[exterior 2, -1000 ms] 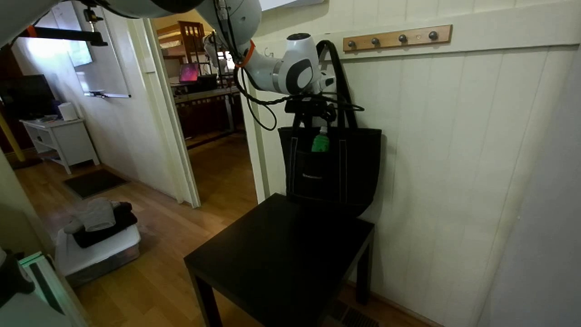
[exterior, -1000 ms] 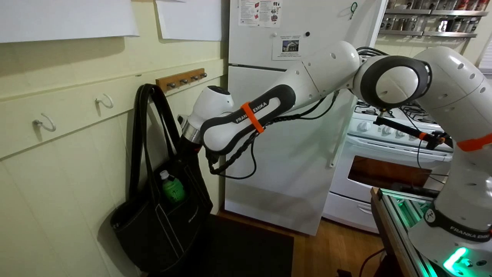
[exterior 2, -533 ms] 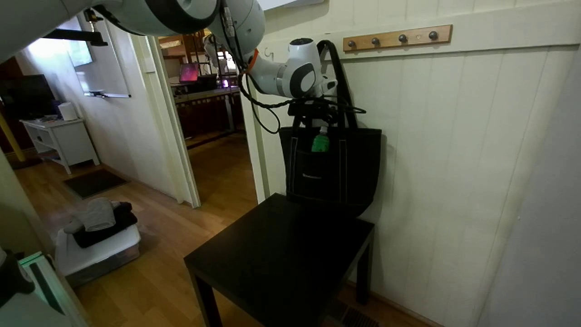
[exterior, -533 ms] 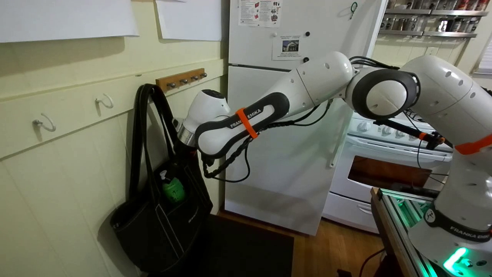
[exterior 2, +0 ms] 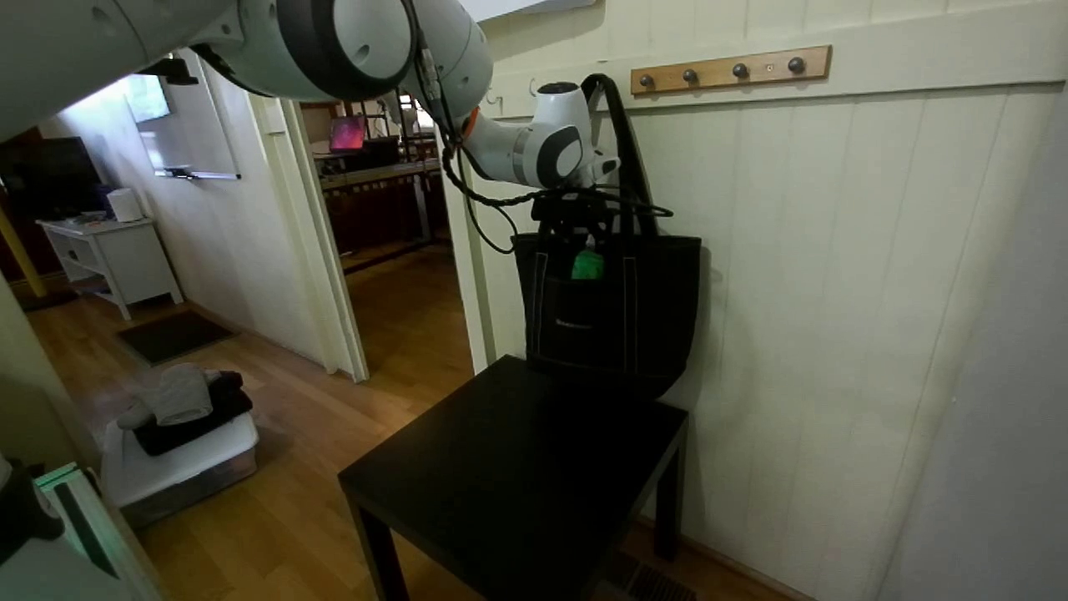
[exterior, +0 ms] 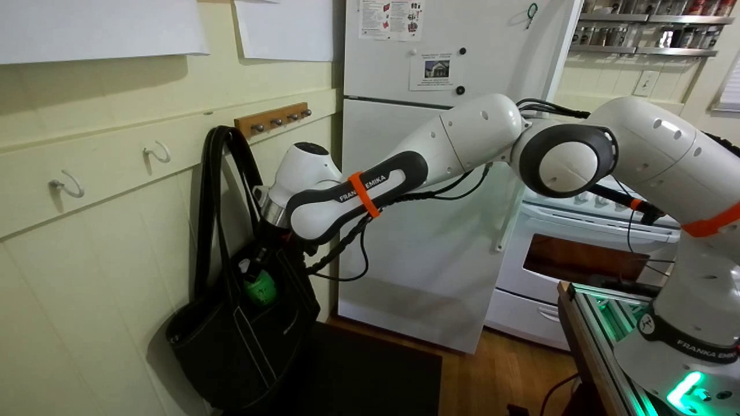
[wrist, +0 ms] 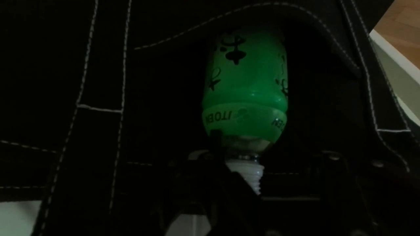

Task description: Remove the green bottle from the bag and put it on the table.

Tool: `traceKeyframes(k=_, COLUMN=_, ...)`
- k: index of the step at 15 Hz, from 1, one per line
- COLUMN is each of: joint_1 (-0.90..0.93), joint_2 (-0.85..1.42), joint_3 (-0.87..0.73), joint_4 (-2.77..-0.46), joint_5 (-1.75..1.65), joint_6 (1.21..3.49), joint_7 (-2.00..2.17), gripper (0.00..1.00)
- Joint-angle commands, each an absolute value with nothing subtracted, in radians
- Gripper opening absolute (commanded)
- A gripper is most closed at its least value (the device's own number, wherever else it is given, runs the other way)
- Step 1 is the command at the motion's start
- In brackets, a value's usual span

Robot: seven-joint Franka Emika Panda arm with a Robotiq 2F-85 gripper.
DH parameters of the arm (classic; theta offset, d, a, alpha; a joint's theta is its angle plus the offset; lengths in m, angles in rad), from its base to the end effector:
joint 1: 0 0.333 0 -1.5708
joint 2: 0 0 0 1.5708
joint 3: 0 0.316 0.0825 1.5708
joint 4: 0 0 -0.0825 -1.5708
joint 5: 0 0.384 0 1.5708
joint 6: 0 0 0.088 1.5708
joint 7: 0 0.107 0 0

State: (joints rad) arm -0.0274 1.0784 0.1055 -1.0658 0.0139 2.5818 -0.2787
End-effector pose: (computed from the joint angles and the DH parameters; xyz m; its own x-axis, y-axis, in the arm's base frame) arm 0.8097 0.0292 0.2134 0.8666 0.2440 0.4353 0.2636 -0.9645 0.0159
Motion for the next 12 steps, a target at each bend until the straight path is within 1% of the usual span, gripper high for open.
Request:
traceKeyframes(k=1, joint_1=-0.02, joint_2=1.142, joint_3=0.106, joint_4=-0.97, joint_5=0.001, joint_6=2.546, joint_7=-0.282, gripper=0.83)
traceKeyframes(k=3, joint_1=-0.02, joint_2=1.157, joint_3=0.107, joint_4=-0.953, joint_5=0.003, joint_6=2.553, joint_7=-0.281, gripper=0.96)
traceKeyframes(k=4, joint_1=-0.019, joint_2=1.164, joint_3=0.108, joint_4=-0.944, joint_5=0.004, joint_6=2.553, joint_7=-0.281, gripper=1.0)
traceKeyframes(k=8, joint_1=-0.019, joint_2=1.187, joint_3=0.113, joint_4=-0.915, joint_5=0.007, joint_6=2.558, joint_7=-0.284, gripper=1.0)
traceKeyframes(k=9, joint_1=-0.02, joint_2=1.192, joint_3=0.117, joint_4=-0.908, joint_5=0.008, joint_6=2.563, joint_7=-0.29, gripper=0.95)
traceKeyframes(k=10, joint_1=-0.021, joint_2=1.196, joint_3=0.122, joint_4=-0.903, joint_5=0.01, joint_6=2.563, joint_7=-0.293, gripper=0.75)
traceKeyframes(k=11, joint_1=-0.022, joint_2=1.199, joint_3=0.124, joint_4=-0.898, joint_5=0.011, joint_6=2.56, joint_7=-0.295, gripper=0.75)
traceKeyframes(k=12, joint_1=-0.023, joint_2=1.202, joint_3=0.127, joint_4=-0.893, joint_5=0.012, joint_6=2.558, joint_7=-0.298, gripper=0.68)
